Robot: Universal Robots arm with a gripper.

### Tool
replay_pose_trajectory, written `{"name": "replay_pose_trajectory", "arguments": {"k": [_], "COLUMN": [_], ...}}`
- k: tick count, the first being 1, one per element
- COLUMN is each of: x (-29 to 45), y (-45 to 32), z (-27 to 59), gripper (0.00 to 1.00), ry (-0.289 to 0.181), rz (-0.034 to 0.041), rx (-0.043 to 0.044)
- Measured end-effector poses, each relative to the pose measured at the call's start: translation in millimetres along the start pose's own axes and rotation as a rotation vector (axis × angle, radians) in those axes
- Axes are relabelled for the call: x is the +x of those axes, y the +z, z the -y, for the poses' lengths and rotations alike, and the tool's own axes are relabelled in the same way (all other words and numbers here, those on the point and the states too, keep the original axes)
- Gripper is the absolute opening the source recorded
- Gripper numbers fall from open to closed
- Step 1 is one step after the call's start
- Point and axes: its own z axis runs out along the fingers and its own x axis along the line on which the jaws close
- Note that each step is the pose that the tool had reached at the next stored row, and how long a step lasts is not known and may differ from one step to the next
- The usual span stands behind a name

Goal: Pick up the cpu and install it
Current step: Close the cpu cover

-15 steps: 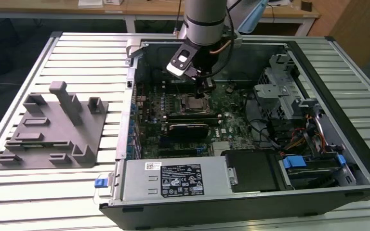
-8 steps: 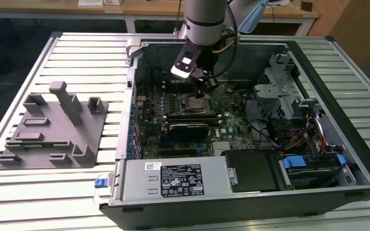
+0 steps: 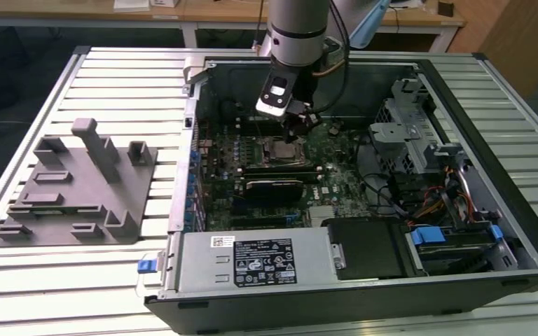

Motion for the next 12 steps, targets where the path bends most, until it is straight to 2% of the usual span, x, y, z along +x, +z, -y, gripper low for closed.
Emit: {"name": "replay_pose_trajectory", "arguments": {"k": [12], "x": [0.0], "y": [0.0], "z": [0.0], "gripper": [0.11], "ry": [-0.187], "rz": [-0.0060], "rx": [-0.0064]}}
